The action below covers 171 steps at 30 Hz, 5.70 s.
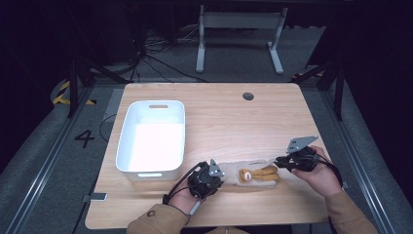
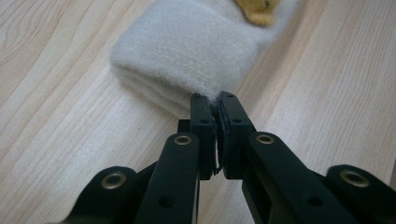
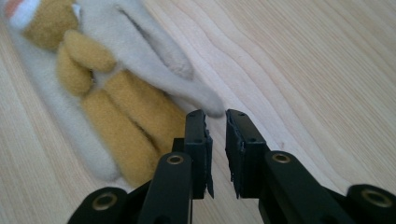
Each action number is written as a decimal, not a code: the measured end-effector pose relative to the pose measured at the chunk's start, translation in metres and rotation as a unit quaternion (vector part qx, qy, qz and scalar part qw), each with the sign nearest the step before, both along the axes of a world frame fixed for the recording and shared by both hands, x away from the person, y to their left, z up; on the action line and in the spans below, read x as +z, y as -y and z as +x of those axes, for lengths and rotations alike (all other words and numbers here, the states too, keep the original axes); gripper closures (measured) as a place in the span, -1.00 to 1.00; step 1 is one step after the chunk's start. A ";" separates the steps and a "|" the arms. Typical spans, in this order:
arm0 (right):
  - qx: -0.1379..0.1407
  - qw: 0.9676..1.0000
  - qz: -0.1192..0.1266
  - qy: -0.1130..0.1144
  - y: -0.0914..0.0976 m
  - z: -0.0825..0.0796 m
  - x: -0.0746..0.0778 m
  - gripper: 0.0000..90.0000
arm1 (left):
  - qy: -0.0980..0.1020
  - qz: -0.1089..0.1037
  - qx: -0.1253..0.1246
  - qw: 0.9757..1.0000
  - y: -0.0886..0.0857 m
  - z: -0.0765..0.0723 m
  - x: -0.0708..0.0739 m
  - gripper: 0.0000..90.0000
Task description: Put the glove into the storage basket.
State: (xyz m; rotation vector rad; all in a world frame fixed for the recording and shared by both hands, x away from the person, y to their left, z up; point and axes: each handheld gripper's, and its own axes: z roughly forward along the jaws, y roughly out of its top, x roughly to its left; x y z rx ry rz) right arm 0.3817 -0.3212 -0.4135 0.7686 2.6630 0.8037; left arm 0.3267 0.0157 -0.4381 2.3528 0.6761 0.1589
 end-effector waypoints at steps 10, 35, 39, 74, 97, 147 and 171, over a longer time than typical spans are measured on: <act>0.038 0.999 0.020 -0.015 -0.011 -0.006 0.006 0.99 | 0.001 -0.023 0.008 1.000 -0.009 0.002 0.011 0.77; -0.028 0.997 0.072 -0.002 0.018 -0.015 0.007 0.71 | 0.056 -0.069 -0.039 0.995 0.012 0.018 0.042 -0.03; -0.042 0.996 0.082 -0.001 0.026 -0.016 0.007 0.63 | 0.050 -0.076 -0.043 0.995 0.018 0.026 0.039 -0.14; -0.040 0.993 0.108 -0.017 0.029 -0.016 0.002 0.44 | 0.013 -0.029 -0.098 0.995 0.059 0.054 -0.012 -0.92; -0.040 0.993 0.106 -0.029 0.028 -0.015 -0.003 0.40 | 0.008 0.025 -0.115 0.993 0.072 0.058 -0.026 -0.91; -0.040 0.993 0.110 -0.028 0.029 -0.013 -0.005 0.37 | 0.001 0.033 -0.093 0.995 0.066 0.052 0.003 0.57; -0.033 0.992 0.116 -0.039 0.022 0.001 -0.009 0.36 | 0.001 -0.031 -0.003 1.000 0.011 0.062 0.074 0.58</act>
